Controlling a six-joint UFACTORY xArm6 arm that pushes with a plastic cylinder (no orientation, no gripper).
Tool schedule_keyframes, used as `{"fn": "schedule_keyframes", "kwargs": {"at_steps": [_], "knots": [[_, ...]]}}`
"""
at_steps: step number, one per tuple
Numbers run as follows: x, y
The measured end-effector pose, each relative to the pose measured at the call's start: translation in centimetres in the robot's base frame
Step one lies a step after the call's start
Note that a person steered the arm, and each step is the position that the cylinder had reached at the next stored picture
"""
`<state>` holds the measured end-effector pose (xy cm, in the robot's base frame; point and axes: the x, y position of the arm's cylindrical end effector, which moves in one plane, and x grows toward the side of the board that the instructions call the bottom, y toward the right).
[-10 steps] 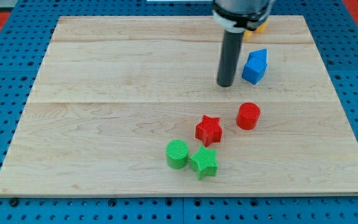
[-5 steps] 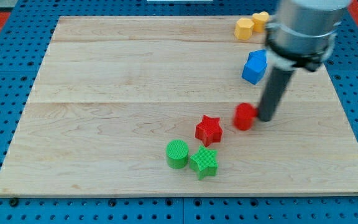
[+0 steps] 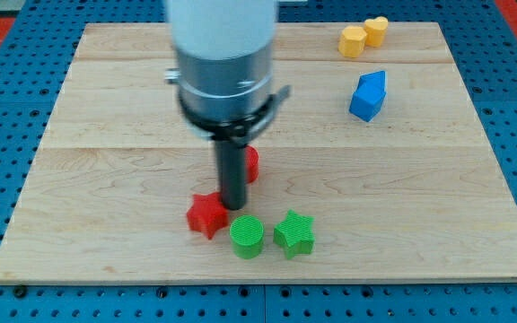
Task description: Move red blocks towards bottom left
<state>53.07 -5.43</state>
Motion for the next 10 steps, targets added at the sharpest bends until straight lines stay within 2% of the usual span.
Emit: {"fn": "schedule_keyframes", "kwargs": {"at_steps": [1, 2, 4, 5, 6, 8, 9, 10], "knots": [[0.1, -5.4], [0.0, -2.3], [3.4, -1.3], [4.3, -8.9], [4.0, -14.0], [-2.1, 5.1], [-2.4, 8.7], [-4.4, 4.0]]}}
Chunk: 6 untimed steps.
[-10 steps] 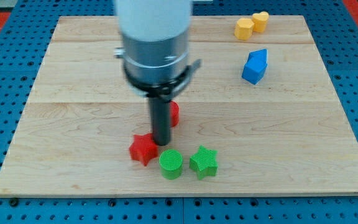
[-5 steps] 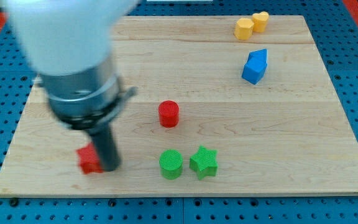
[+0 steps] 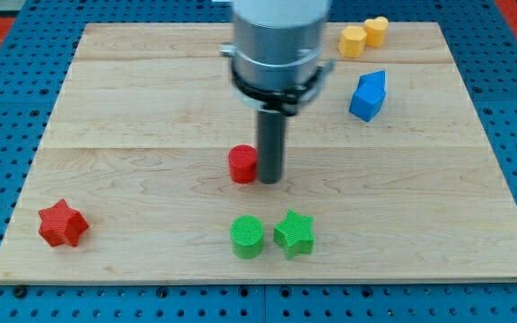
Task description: Move red blocks towards bottom left
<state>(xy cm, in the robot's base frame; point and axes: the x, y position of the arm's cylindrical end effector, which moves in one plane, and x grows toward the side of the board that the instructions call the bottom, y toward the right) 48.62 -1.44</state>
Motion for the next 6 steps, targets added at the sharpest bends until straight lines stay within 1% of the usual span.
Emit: {"fn": "schedule_keyframes", "kwargs": {"at_steps": [1, 2, 3, 4, 5, 6], "knots": [[-0.5, -4.1], [-4.9, 4.5], [-3.6, -4.3], [0.4, -16.7], [0.4, -18.6], [-5.3, -16.5]]}}
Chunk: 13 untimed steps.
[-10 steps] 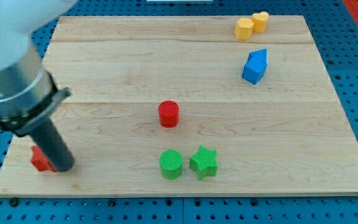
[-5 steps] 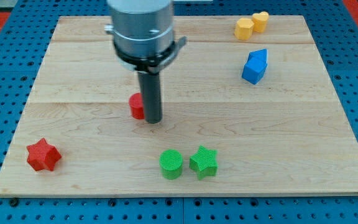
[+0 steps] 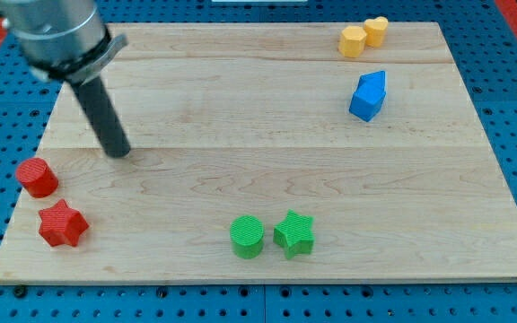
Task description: Move red blocks towards bottom left
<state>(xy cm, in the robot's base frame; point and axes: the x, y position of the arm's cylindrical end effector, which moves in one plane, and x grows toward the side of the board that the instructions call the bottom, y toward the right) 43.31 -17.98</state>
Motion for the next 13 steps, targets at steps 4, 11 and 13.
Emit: {"fn": "schedule_keyframes", "kwargs": {"at_steps": [4, 11, 13], "knots": [[1.6, -9.8], [7.0, -6.7], [6.6, -6.7]]}}
